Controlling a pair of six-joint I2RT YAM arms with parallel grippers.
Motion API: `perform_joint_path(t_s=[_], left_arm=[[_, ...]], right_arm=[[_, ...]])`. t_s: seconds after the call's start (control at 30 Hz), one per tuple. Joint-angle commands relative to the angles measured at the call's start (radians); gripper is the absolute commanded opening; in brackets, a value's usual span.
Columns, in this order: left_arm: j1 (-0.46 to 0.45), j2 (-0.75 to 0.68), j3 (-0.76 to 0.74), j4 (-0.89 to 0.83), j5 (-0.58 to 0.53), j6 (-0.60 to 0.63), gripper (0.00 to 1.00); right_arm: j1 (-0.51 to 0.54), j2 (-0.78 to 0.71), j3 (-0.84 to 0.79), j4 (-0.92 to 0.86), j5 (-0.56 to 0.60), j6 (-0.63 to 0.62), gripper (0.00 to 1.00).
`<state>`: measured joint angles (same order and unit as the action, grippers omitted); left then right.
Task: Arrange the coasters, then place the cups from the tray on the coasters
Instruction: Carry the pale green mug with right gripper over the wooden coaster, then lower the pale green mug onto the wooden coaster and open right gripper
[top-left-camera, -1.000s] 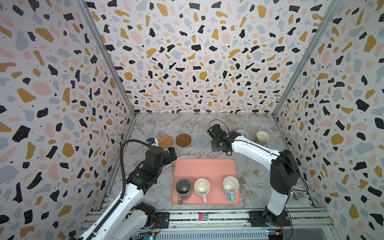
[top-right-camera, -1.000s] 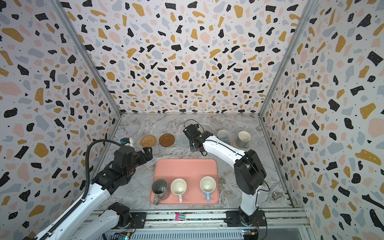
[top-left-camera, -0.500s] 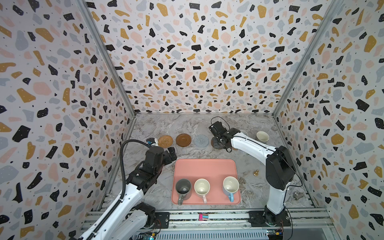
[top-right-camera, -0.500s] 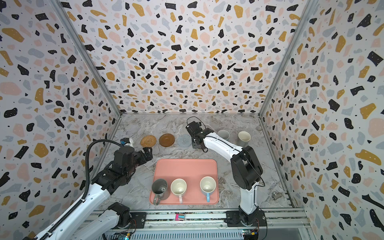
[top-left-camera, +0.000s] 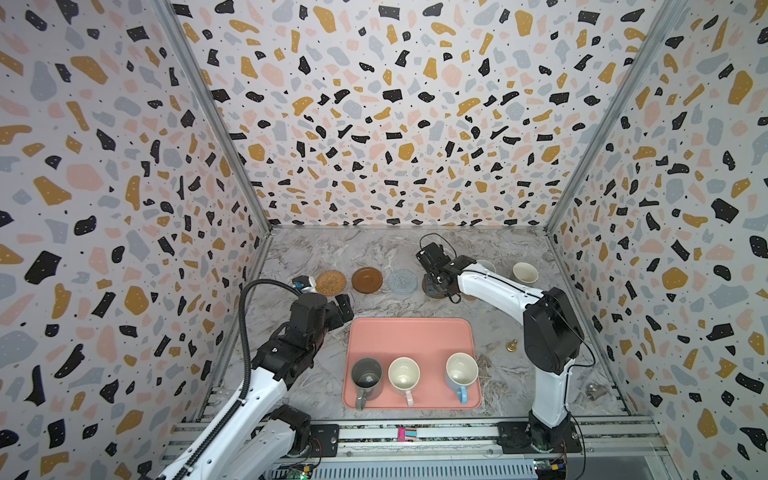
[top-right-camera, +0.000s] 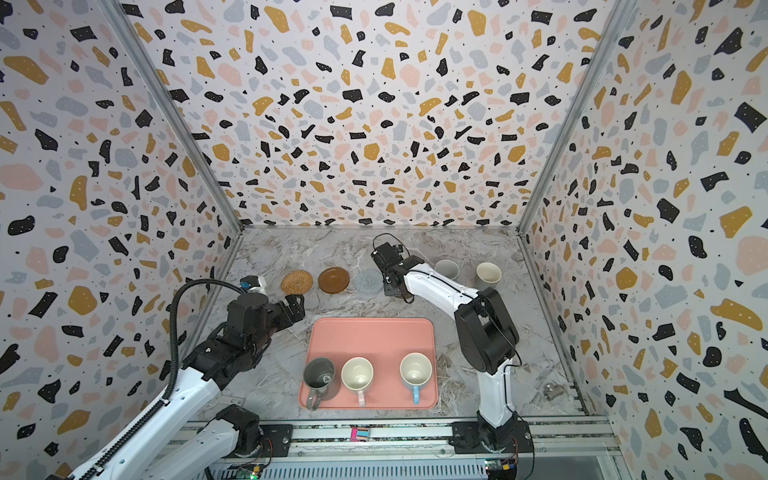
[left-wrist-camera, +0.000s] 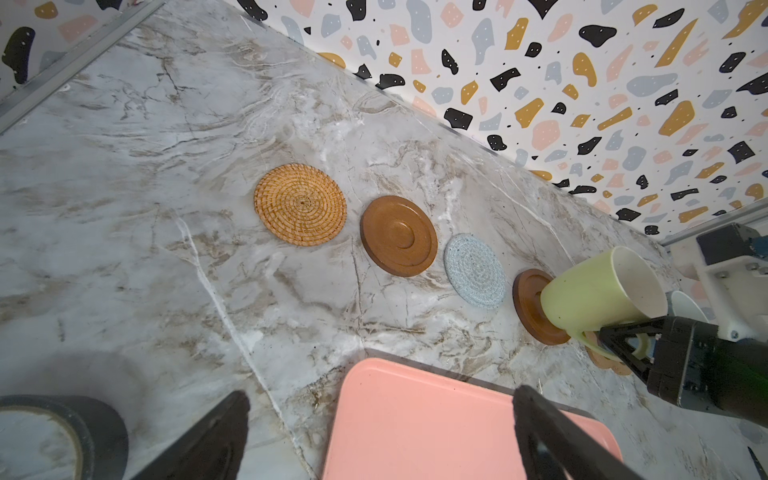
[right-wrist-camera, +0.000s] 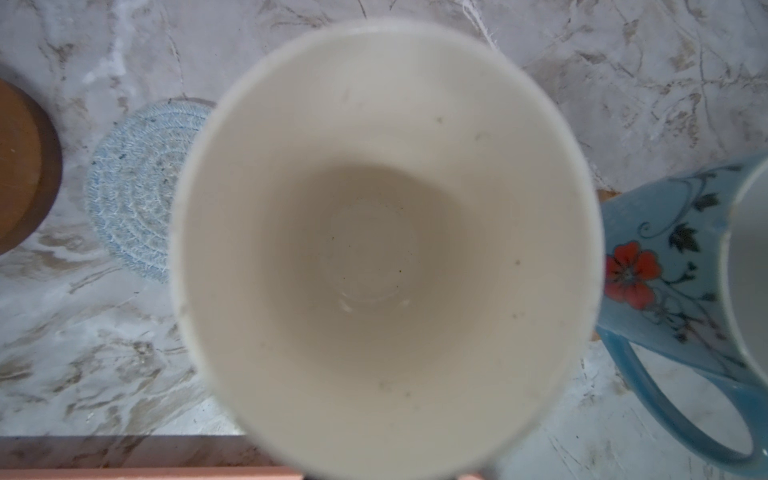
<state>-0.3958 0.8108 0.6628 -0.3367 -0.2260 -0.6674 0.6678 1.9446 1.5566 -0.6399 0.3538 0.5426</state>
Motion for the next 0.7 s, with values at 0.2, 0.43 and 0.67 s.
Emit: perform_joint_path(t_s=[0.2, 0.43, 0.67], left_arm=[[0.000, -0.024, -0.007, -0.005, -0.017, 0.011, 0.99], [0.000, -0.029, -0.007, -0.009, -0.021, 0.011, 0.99], [-0.001, -0.028, -0.007, -0.009, -0.020, 0.009, 0.99]], right_arm=[[-0.013, -0.001, 0.054, 0.035, 0.044, 0.036, 0.14], [-0.017, 0.013, 0.050, 0.036, 0.042, 0.042, 0.14], [-0.020, 0.025, 0.049, 0.040, 0.034, 0.046, 0.14]])
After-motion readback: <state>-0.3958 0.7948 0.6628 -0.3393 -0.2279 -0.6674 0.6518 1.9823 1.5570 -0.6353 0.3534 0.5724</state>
